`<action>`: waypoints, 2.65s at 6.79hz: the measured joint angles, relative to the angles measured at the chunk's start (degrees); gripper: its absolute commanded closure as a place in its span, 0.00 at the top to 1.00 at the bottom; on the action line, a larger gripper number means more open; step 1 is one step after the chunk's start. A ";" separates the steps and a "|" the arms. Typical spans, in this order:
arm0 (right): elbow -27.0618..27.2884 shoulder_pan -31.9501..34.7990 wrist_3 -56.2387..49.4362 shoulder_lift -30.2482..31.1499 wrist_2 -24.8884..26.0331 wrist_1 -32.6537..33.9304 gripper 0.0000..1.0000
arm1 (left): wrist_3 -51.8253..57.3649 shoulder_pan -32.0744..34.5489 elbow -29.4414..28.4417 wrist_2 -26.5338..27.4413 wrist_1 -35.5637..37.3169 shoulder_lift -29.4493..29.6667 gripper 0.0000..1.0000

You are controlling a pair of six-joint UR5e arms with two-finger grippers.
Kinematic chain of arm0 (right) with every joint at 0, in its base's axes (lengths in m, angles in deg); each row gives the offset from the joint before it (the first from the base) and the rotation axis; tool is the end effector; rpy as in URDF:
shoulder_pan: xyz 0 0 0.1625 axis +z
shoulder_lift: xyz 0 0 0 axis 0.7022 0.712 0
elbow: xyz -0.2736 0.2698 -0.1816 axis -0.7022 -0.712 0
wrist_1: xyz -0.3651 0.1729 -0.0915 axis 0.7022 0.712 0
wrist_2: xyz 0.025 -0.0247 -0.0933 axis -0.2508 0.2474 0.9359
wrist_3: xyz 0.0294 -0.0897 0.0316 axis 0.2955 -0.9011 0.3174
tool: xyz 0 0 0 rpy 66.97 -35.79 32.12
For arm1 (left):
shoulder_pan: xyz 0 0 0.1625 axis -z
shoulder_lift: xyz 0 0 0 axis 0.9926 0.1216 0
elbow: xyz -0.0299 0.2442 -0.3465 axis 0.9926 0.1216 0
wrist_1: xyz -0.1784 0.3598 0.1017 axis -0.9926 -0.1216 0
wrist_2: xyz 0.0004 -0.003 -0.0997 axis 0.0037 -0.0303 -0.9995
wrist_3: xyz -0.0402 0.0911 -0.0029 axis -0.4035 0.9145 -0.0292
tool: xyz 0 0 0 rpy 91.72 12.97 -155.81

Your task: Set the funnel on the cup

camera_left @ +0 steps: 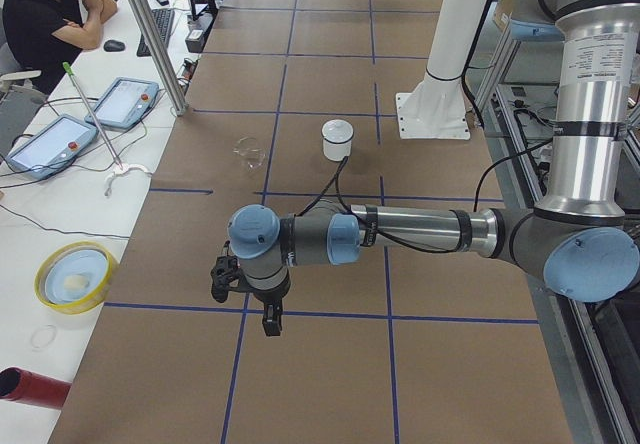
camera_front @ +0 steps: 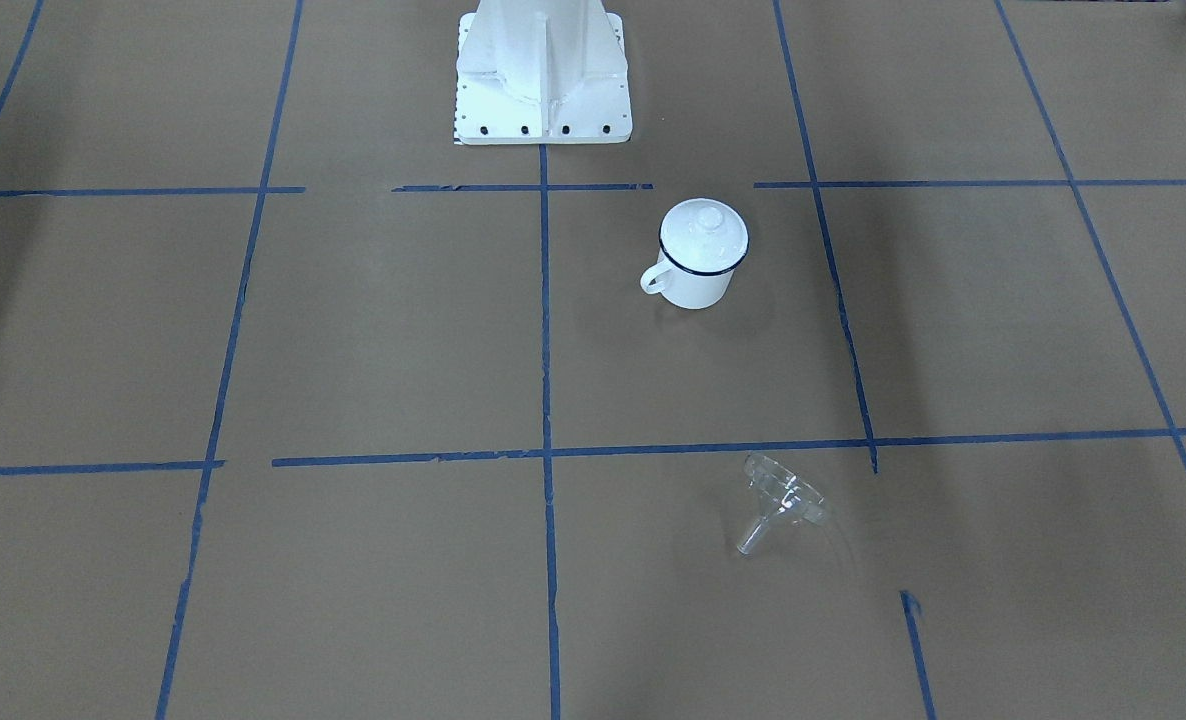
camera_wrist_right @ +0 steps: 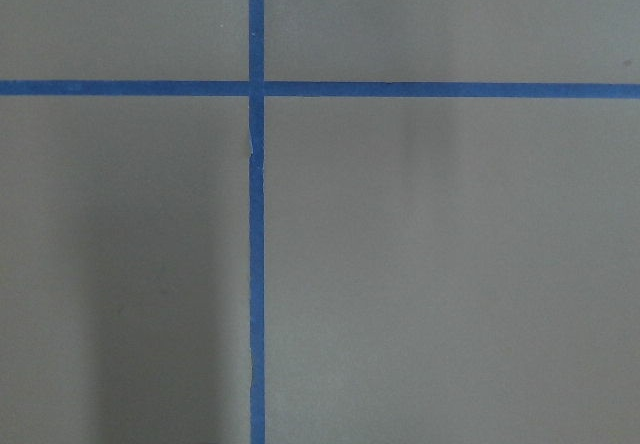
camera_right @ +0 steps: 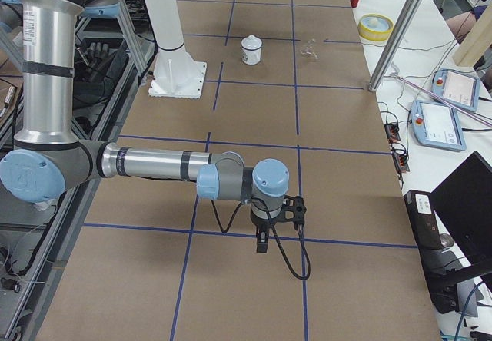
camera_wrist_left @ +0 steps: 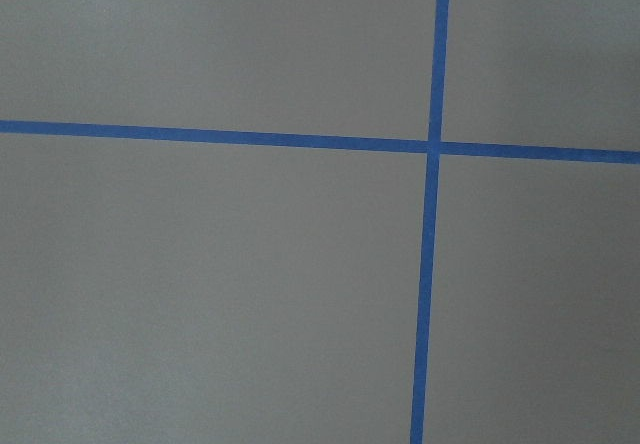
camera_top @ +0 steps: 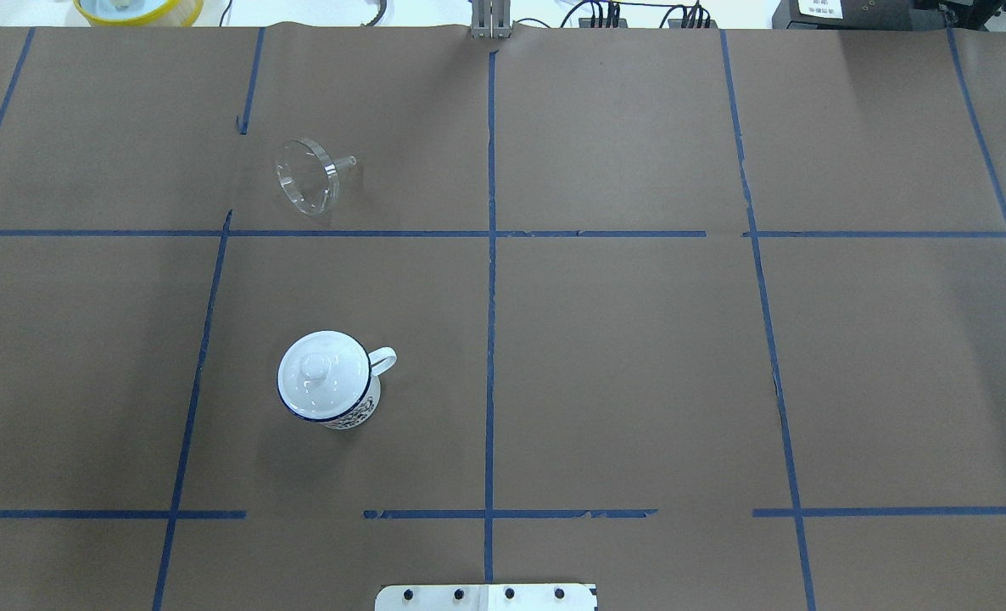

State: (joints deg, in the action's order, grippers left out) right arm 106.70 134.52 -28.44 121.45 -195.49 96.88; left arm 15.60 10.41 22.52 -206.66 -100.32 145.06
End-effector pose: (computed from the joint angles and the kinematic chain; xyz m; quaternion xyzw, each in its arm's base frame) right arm 0.0671 -0.4450 0.6702 -0.0095 -0.3519 0.0054 0.9360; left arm -0.0939 -0.4850 0.6484 -0.0132 0.3712 -0.0230 0.9282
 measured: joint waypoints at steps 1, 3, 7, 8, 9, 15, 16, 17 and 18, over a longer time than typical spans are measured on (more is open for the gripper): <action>-0.02 0.00 0.00 0.00 0.00 0.00 1.00 | 0.29 -0.06 -0.03 -0.17 -0.47 -0.06 1.00; 0.00 0.00 0.00 0.00 0.00 0.00 1.00 | 1.14 -0.21 -0.01 -0.41 -1.75 -0.44 1.00; -0.05 0.00 0.00 0.00 0.00 0.00 1.00 | 1.22 -0.26 0.69 0.01 -2.23 -0.92 1.00; -0.04 0.00 0.00 0.00 0.00 0.00 1.00 | 1.26 -0.42 0.75 -0.03 -2.76 -0.96 1.00; -0.03 0.00 0.00 0.00 0.00 0.00 1.00 | 1.23 -0.89 0.67 -0.25 -4.98 -0.96 1.00; 0.02 0.00 0.00 0.00 0.00 0.00 1.00 | -29.08 -16.14 13.97 0.30 -13.31 -0.41 1.00; 0.02 0.00 0.00 0.00 0.00 0.00 1.00 | -38.20 -21.11 17.46 1.16 -13.44 0.71 1.00; 0.00 0.00 0.00 0.00 0.00 0.00 1.00 | -48.06 -25.72 19.51 1.97 -13.42 3.60 1.00; 0.01 0.00 0.00 0.00 0.00 0.00 1.00 | -59.03 -30.88 20.41 2.82 -13.29 8.08 0.98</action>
State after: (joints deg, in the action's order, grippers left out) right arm 106.71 134.52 -28.44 121.45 -195.50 96.87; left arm -43.43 -20.47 42.94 -203.84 -113.62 153.14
